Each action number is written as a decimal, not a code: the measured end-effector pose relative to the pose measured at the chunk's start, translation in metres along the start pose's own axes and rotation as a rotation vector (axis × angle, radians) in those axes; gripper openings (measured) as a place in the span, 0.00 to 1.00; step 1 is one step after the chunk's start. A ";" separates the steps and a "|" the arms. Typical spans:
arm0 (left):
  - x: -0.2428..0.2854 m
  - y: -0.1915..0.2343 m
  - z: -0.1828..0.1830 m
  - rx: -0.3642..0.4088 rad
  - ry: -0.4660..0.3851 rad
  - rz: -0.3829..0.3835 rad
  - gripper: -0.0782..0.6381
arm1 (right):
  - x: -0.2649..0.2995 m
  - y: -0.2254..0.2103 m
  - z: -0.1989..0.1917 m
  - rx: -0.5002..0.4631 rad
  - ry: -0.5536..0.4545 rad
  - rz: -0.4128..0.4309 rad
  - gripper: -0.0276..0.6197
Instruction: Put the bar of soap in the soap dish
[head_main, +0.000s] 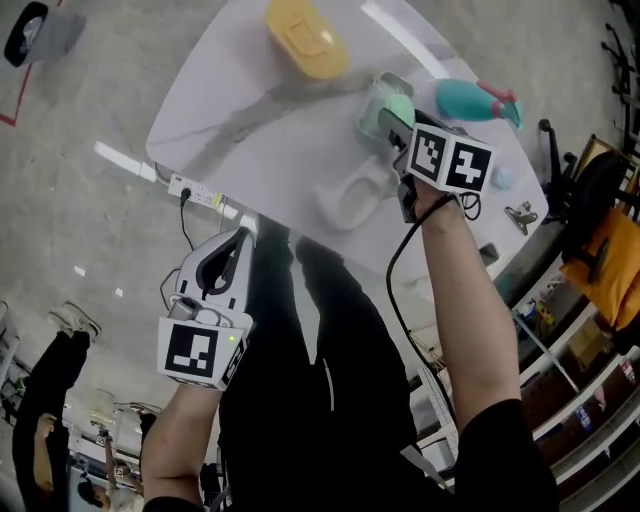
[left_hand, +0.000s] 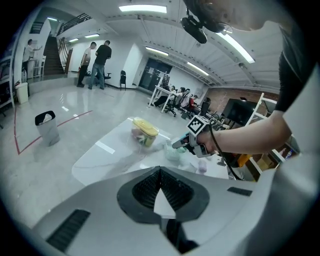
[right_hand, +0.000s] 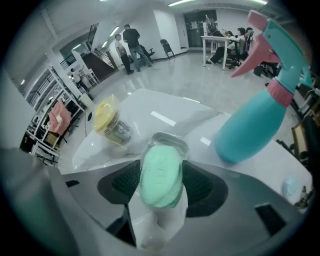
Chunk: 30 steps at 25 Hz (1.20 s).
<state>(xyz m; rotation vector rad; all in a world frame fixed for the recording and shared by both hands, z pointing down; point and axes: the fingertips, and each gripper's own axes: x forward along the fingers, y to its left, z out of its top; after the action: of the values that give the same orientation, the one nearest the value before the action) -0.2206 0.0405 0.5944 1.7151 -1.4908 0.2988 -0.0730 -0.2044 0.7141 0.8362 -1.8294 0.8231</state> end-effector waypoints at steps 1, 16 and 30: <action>-0.001 0.002 -0.002 -0.005 0.001 0.004 0.12 | 0.002 -0.002 0.003 -0.006 -0.004 -0.018 0.47; -0.008 -0.001 -0.009 -0.007 -0.011 -0.015 0.12 | 0.008 0.000 0.006 -0.103 -0.096 -0.219 0.46; -0.021 -0.011 -0.003 0.055 -0.017 -0.041 0.12 | -0.015 0.024 -0.003 -0.021 -0.146 -0.015 0.07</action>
<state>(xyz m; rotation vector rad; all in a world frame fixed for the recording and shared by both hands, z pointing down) -0.2147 0.0570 0.5784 1.7941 -1.4696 0.3068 -0.0860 -0.1856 0.6972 0.9161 -1.9531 0.7486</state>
